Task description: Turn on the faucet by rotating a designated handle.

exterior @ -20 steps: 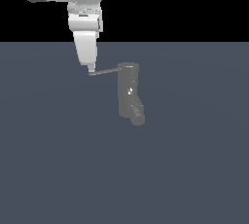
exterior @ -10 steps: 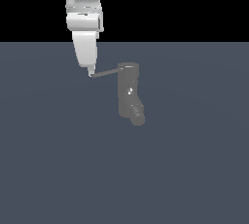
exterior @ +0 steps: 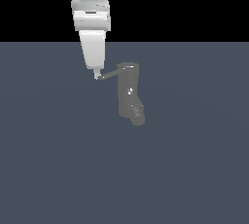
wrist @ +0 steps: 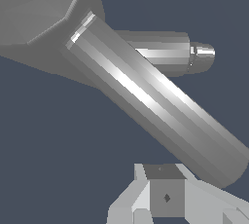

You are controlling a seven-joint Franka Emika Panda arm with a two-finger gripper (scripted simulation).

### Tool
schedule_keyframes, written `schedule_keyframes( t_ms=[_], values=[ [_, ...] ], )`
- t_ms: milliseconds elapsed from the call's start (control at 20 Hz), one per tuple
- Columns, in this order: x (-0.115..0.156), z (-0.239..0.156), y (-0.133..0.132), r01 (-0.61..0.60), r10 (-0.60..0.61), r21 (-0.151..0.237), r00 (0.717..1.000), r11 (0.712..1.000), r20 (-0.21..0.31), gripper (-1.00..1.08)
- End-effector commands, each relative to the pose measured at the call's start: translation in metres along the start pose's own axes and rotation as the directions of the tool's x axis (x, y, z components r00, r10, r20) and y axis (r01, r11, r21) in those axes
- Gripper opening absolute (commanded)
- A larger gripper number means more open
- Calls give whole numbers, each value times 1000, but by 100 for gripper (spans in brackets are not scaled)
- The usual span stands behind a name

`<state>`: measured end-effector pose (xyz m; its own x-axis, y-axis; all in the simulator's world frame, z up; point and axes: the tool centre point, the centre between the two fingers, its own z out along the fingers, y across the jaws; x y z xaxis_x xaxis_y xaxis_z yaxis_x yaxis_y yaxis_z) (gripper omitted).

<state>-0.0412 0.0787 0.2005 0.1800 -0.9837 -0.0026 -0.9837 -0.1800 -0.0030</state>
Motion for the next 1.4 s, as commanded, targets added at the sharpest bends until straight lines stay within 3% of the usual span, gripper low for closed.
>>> schedule_keyframes(
  t_ms=[0,800,900,1350],
  values=[
    [14,0,8,-14,14,-1,1000,1000,-2,-100],
    [57,-1,53,-12,12,-3,1000,1000,-3,-100],
    [50,0,48,-3,3,-1,1000,1000,-2,-100],
    [105,-1,49,-7,7,-2,1000,1000,-2,-100]
  ],
)
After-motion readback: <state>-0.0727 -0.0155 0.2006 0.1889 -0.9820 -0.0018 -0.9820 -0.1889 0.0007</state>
